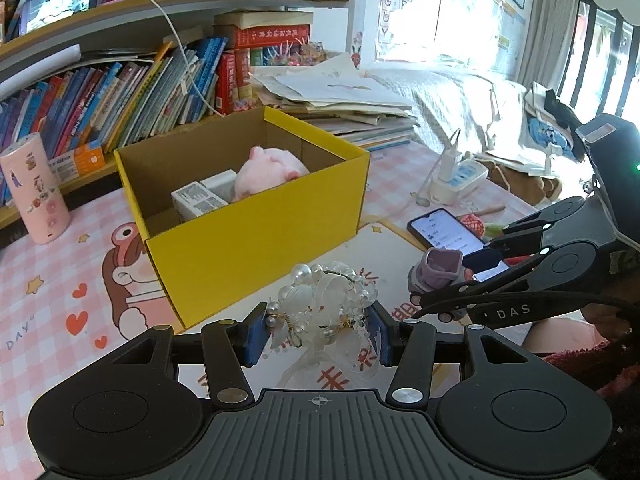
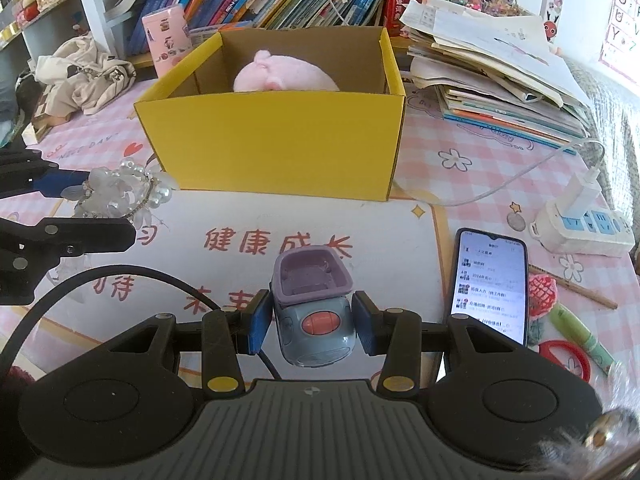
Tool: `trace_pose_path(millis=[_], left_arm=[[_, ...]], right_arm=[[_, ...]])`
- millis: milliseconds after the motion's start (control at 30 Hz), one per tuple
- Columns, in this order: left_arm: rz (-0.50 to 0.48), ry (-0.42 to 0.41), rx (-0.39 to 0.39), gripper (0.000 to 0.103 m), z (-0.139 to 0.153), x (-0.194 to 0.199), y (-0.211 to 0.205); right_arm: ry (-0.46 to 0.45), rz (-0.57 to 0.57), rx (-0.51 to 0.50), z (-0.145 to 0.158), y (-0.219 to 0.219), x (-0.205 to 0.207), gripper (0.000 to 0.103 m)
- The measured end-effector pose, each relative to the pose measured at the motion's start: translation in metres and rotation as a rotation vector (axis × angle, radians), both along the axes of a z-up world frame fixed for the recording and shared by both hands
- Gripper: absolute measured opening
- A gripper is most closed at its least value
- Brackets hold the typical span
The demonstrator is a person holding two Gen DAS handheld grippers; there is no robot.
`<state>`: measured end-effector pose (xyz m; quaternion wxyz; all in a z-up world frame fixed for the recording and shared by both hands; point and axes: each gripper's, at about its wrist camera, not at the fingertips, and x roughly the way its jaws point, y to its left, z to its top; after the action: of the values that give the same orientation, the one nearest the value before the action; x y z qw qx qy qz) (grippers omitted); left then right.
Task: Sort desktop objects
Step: 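Carry the toy car and pearl clip toward the yellow box with both grippers, then lower the toy car and pearl clip into the yellow box and open both grippers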
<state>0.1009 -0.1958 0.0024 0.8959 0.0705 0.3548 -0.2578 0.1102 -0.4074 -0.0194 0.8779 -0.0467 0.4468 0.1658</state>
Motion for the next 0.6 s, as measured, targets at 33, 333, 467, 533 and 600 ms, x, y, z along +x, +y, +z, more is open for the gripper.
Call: trace_pose_path(millis=[33,333,467,533,600], left_arm=[[0.004,-0.002,0.002,0.05,0.001,0.001,-0.001],[0.024,-0.018,0.017,0.05,0.005,0.013,-0.005],[0.047,-0.044,0.017,0.05,0.012,0.02,-0.004],[0.062,-0.062,0.012,0.05,0.018,0.024,-0.002],[0.075,-0.081,0.005,0.05,0.025,0.029,0.0]], right_arm=[[0.0,0.002,0.002,0.0,-0.001,0.002,0.041],[-0.002,0.023,0.019,0.0,-0.002,0.02,0.041],[-0.023,0.034,0.037,0.006,-0.001,0.032,0.041],[-0.037,0.042,0.051,0.011,-0.001,0.039,0.041],[-0.061,0.048,0.072,0.018,0.0,0.045,0.041]])
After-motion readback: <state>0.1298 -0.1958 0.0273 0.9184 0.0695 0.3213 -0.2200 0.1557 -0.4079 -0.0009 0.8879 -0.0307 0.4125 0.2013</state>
